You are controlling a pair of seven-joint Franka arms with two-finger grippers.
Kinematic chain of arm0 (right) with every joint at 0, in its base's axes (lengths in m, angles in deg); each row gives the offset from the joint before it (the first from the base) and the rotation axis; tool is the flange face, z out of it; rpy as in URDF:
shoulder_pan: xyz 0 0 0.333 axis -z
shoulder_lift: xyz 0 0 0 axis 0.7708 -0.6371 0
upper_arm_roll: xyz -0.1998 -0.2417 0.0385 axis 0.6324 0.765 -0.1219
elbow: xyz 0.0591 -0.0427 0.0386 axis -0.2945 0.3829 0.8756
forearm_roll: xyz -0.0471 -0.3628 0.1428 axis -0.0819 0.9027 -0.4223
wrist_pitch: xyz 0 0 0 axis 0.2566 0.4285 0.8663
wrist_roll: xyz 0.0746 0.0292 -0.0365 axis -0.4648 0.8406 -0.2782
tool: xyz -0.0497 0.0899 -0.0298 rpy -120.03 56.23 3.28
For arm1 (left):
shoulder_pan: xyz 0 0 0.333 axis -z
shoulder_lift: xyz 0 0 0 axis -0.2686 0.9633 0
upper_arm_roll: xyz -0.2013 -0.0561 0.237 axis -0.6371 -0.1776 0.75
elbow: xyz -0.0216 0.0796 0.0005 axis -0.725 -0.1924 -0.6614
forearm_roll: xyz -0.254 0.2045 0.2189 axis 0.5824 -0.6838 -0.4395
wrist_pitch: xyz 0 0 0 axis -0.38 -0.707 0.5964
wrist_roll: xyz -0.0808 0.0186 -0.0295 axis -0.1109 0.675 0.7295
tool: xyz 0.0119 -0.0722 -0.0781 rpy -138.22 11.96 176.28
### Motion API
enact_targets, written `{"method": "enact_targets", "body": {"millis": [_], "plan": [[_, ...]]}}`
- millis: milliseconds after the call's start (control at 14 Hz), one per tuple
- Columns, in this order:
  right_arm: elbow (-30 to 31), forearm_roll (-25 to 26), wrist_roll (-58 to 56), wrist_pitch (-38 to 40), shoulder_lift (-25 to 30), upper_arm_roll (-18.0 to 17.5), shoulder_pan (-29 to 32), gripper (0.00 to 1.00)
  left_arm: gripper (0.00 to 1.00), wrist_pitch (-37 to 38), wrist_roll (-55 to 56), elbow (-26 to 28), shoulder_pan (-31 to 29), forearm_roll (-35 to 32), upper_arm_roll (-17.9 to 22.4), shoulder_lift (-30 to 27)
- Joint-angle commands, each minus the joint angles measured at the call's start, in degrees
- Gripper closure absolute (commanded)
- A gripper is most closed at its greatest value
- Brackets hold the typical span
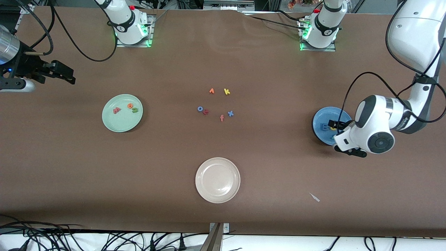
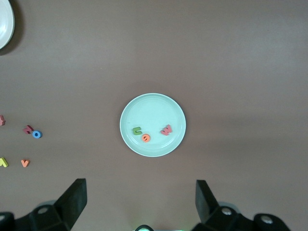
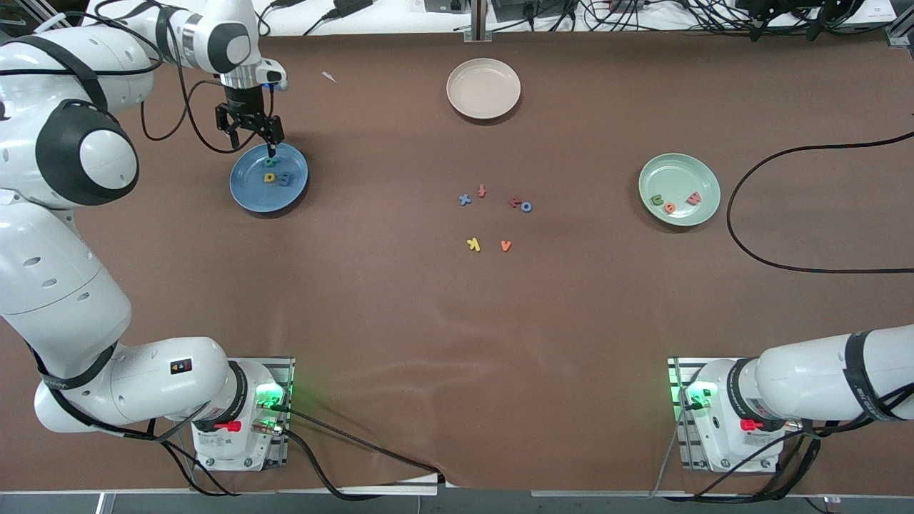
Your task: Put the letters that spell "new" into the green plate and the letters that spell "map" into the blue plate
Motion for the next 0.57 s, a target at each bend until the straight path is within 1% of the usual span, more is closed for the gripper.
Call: {"method": "enact_targets", "body": {"millis": [0, 143, 214, 356, 428, 499], "plan": [[-1.71, -1.03, 0.29, 1.52, -0.64, 0.04, -0.09, 0.0, 0.0, 1.45, -0.24, 0.15, -1.1, 1.76, -0.6, -3.82], [-1.8, -1.03, 0.55, 1.52, -0.64, -0.04, -0.09, 0.0, 0.0, 3.02, -0.58, -0.28, -2.41, 1.94, -0.77, -6.54], [-1.8, -1.03, 0.47, 1.52, -0.64, -0.04, -0.09, 0.0, 0.0, 3.47, -0.85, -1.07, -3.55, 2.38, -1.3, -6.73], [-1.8, -1.03, 0.47, 1.52, -0.64, -0.04, -0.09, 0.0, 0.0, 5.21, -1.03, -2.56, -6.01, 7.63, -1.74, -8.04], [-1.8, -1.03, 0.56, 1.52, -0.64, -0.04, -0.09, 0.0, 0.0, 7.32, -1.2, -4.4, -6.11, 9.14, -1.66, -8.13], [-1.8, -1.03, 0.56, 1.52, -0.64, -0.04, -0.09, 0.0, 0.0, 7.34, -0.94, -5.03, -6.2, 9.32, -1.57, -8.39]]}}
